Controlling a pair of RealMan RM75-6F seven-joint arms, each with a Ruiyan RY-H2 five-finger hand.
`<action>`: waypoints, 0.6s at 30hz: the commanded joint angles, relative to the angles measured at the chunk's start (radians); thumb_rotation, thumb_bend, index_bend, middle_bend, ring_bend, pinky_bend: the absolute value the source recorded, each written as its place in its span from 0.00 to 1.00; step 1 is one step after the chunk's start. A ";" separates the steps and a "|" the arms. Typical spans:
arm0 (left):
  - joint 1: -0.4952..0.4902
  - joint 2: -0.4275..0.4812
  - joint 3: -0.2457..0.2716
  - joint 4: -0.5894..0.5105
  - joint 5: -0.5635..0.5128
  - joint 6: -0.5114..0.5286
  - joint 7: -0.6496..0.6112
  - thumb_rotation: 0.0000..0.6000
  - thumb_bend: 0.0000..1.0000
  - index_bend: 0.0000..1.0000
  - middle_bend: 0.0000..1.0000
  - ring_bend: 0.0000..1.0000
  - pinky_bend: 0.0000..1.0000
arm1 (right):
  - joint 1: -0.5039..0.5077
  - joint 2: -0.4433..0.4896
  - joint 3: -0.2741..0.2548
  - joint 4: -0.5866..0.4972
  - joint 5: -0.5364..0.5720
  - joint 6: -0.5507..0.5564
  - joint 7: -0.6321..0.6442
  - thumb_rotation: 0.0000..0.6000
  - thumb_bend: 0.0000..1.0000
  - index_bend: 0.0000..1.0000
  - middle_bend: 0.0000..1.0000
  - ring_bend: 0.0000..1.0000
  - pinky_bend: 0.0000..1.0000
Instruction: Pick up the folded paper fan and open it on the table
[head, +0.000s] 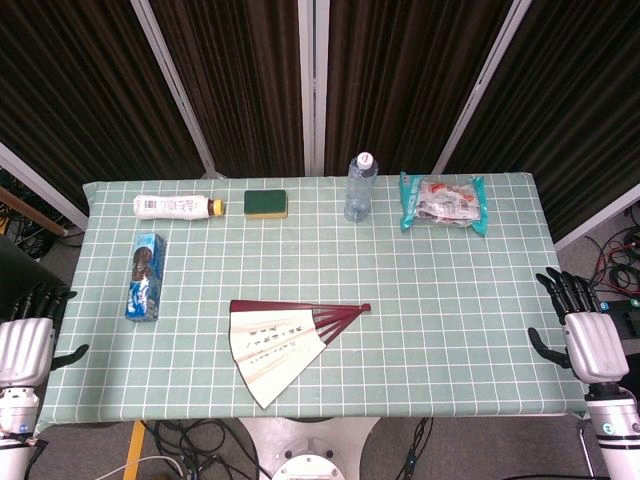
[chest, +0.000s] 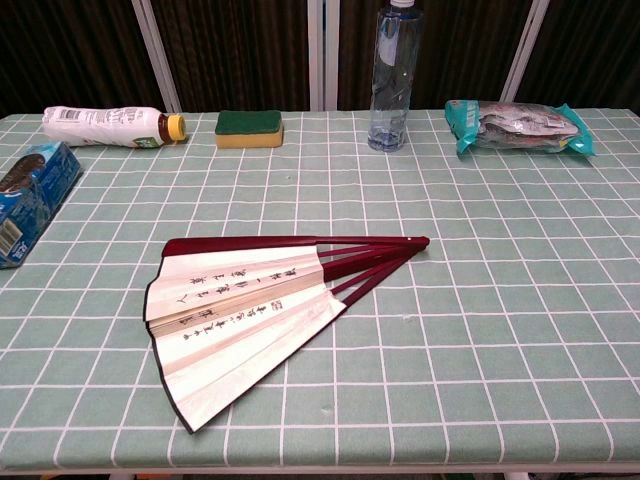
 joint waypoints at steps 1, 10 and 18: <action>0.005 -0.001 0.003 -0.002 0.004 0.006 -0.004 1.00 0.00 0.23 0.18 0.07 0.15 | -0.001 -0.003 0.000 -0.001 0.002 0.003 0.002 1.00 0.28 0.07 0.03 0.00 0.00; 0.005 0.005 0.005 -0.012 0.026 0.016 -0.013 1.00 0.00 0.23 0.18 0.07 0.15 | -0.022 0.000 -0.012 0.001 -0.008 0.031 0.017 1.00 0.28 0.07 0.03 0.00 0.00; -0.107 0.056 -0.040 -0.052 0.122 -0.067 -0.121 1.00 0.00 0.23 0.18 0.07 0.15 | -0.023 0.014 -0.009 0.023 -0.006 0.030 0.053 1.00 0.28 0.07 0.03 0.00 0.00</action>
